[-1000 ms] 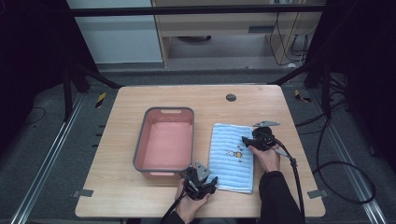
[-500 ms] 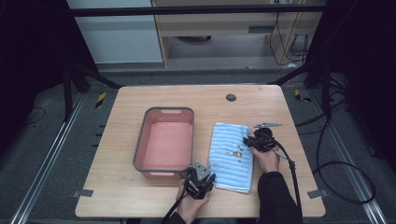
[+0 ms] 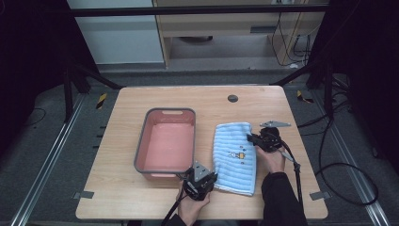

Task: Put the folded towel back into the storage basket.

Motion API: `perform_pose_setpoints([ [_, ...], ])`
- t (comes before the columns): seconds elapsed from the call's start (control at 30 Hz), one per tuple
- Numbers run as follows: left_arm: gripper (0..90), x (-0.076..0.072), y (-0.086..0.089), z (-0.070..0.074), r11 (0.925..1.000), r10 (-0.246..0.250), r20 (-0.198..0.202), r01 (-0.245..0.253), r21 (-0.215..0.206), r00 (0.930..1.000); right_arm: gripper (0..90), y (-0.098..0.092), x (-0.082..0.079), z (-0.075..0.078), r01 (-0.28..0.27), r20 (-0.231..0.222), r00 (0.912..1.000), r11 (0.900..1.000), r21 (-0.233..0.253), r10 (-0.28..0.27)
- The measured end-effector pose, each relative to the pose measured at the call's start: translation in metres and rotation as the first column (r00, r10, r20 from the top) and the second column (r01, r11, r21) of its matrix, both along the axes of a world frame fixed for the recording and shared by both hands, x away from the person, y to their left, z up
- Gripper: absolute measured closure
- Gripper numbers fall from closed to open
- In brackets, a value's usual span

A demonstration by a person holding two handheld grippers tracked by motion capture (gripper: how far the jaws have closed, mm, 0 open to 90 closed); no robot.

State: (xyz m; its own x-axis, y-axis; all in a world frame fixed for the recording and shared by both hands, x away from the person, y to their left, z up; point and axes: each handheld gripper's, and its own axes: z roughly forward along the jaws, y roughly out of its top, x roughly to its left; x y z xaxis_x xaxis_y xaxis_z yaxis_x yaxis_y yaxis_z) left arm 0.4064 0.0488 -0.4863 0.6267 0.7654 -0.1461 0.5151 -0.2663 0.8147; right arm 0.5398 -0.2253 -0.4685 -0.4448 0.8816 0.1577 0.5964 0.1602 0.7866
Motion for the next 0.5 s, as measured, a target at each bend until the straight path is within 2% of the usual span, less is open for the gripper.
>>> perform_pose_setpoints([
  [0.07, 85.8, -0.002, 0.0, 0.006, 0.9999, -0.01, 0.015, 0.01, -0.003, 0.9998, 82.6, 0.0, -0.004, 0.007, -0.003, 0.016, 0.9999, 1.0, 0.001, 0.003],
  [0.13, 85.8, -0.003, 0.001, 0.013, 0.9993, -0.025, 0.03, 0.025, -0.026, 0.9992, 82.6, -0.001, -0.007, 0.015, -0.004, 0.039, 0.9992, 1.0, 0.012, 0.003],
  [0.2, 85.8, -0.005, 0.002, 0.02, 0.9992, -0.032, 0.041, 0.033, -0.024, 0.9986, 82.6, -0.002, -0.01, 0.023, -0.007, 0.069, 0.9976, 1.0, 0.022, 0.006],
  [0.33, 85.8, -0.007, 0.005, 0.033, 0.9992, -0.033, 0.076, 0.035, -0.022, 0.9966, 82.6, -0.004, -0.014, 0.034, -0.007, 0.094, 0.9955, 0.999, 0.04, 0.003],
  [0.5, 85.8, -0.008, 0.011, 0.049, 0.9988, -0.041, 0.106, 0.043, -0.022, 0.9935, 82.7, -0.003, -0.02, 0.051, -0.007, 0.131, 0.9914, 0.999, 0.039, 0.002],
])
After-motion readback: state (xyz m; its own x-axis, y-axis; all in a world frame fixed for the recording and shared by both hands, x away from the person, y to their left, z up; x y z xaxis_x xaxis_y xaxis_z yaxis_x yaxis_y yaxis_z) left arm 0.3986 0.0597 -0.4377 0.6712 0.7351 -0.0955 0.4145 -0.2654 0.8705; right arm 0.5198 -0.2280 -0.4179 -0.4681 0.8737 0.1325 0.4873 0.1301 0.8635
